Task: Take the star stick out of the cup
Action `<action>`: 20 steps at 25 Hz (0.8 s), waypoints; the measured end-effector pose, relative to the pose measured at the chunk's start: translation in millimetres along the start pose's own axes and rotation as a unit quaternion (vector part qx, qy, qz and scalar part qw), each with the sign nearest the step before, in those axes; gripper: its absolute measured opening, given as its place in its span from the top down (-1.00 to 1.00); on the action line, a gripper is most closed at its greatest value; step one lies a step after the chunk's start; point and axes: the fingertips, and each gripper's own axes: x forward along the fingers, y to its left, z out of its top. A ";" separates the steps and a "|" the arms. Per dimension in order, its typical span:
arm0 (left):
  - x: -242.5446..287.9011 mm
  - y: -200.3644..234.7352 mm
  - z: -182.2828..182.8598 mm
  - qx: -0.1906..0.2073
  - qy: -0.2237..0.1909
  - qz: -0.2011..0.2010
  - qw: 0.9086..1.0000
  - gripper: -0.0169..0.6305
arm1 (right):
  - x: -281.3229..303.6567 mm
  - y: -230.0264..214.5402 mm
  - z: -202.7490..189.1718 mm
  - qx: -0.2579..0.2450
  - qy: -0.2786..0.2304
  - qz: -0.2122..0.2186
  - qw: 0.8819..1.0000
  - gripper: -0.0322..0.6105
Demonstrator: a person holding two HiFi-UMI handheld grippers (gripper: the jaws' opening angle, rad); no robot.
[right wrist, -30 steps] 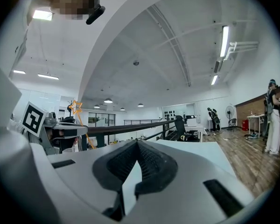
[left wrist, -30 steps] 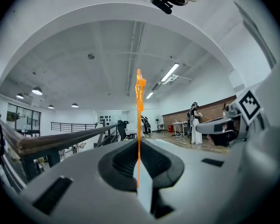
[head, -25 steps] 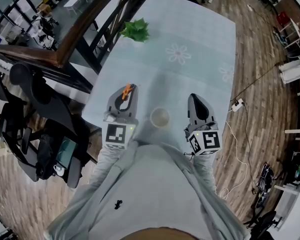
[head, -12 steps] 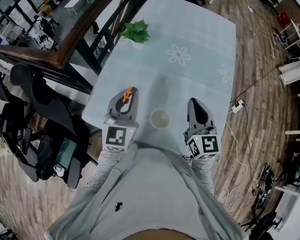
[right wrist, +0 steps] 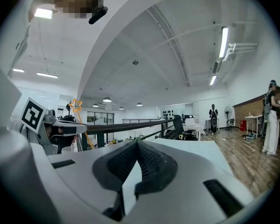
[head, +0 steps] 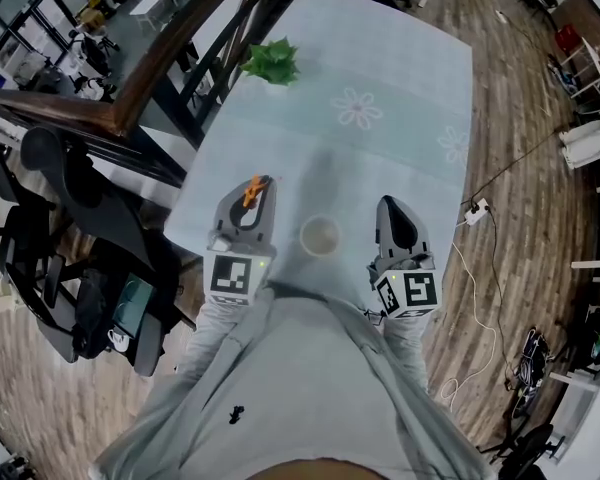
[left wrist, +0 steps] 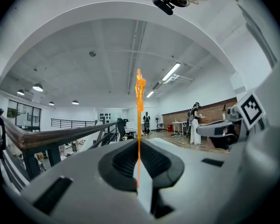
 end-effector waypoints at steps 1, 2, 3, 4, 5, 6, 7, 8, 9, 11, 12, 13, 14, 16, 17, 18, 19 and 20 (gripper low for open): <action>-0.4 0.4 0.0 0.000 -0.001 0.000 1.000 0.87 | 0.0 0.9 -0.5 -0.001 0.001 0.001 1.000 0.85; -0.8 0.7 0.0 -0.001 -0.002 0.000 1.000 0.87 | 0.0 1.7 -1.5 -0.001 0.001 0.002 1.000 0.85; -1.3 0.5 -0.1 -0.002 -0.003 0.000 1.000 0.87 | -0.4 2.5 -2.7 -0.001 0.002 0.004 1.000 0.85; -1.8 -0.3 -0.2 -0.004 -0.003 -0.001 1.000 0.87 | -1.1 3.3 -3.6 -0.002 0.004 0.005 1.000 0.85; -2.3 -1.3 0.0 -0.008 -0.002 -0.001 1.000 0.87 | -1.9 3.9 -3.8 -0.003 0.004 0.005 1.000 0.85; -2.7 -2.3 0.4 -0.014 -0.001 0.000 1.000 0.87 | -2.6 4.5 -3.4 -0.004 0.004 0.005 1.000 0.85; -3.0 -3.0 1.0 -0.019 0.000 0.000 1.000 0.87 | -2.9 5.1 -2.9 -0.005 0.004 0.005 1.000 0.85; -3.2 -3.3 1.2 -0.019 0.000 -0.001 1.000 0.87 | -3.0 5.5 -2.4 -0.006 0.003 0.005 1.000 0.85; -3.2 -3.5 0.9 -0.014 -0.001 -0.004 1.000 0.87 | -3.1 5.8 -2.0 -0.006 0.002 0.004 1.000 0.85; -3.1 -4.3 0.2 -0.006 -0.004 -0.010 1.000 0.87 | -3.7 5.7 -1.9 -0.006 0.002 0.002 1.000 0.85; -3.2 -4.8 0.3 -0.007 -0.004 -0.011 1.000 0.87 | -4.2 5.3 -2.5 -0.005 0.002 0.000 1.000 0.85; -3.2 -5.2 0.6 -0.010 -0.003 -0.011 1.000 0.87 | -4.7 4.7 -3.4 -0.004 0.003 -0.001 1.000 0.85; -3.2 -5.7 1.0 -0.015 -0.002 -0.011 1.000 0.87 | -5.1 4.3 -3.9 -0.003 0.003 -0.003 1.000 0.85; -3.4 -6.7 0.8 -0.017 -0.002 -0.013 1.000 0.87 | -5.8 4.7 -3.4 -0.005 0.004 -0.003 1.000 0.85; -3.5 -7.2 0.2 -0.014 -0.003 -0.015 1.000 0.87 | -6.4 5.0 -3.2 -0.006 0.005 -0.004 1.000 0.85; -3.6 -7.8 -0.3 -0.012 -0.003 -0.018 1.000 0.87 | -6.9 5.3 -3.4 -0.006 0.005 -0.004 1.000 0.85; -3.5 -8.3 -0.6 -0.012 -0.003 -0.019 1.000 0.87 | -7.2 5.5 -3.9 -0.007 0.006 -0.005 1.000 0.85; -3.2 -8.7 -0.9 -0.013 -0.003 -0.020 1.000 0.87 | -7.0 5.8 -4.5 -0.007 0.006 -0.004 1.000 0.85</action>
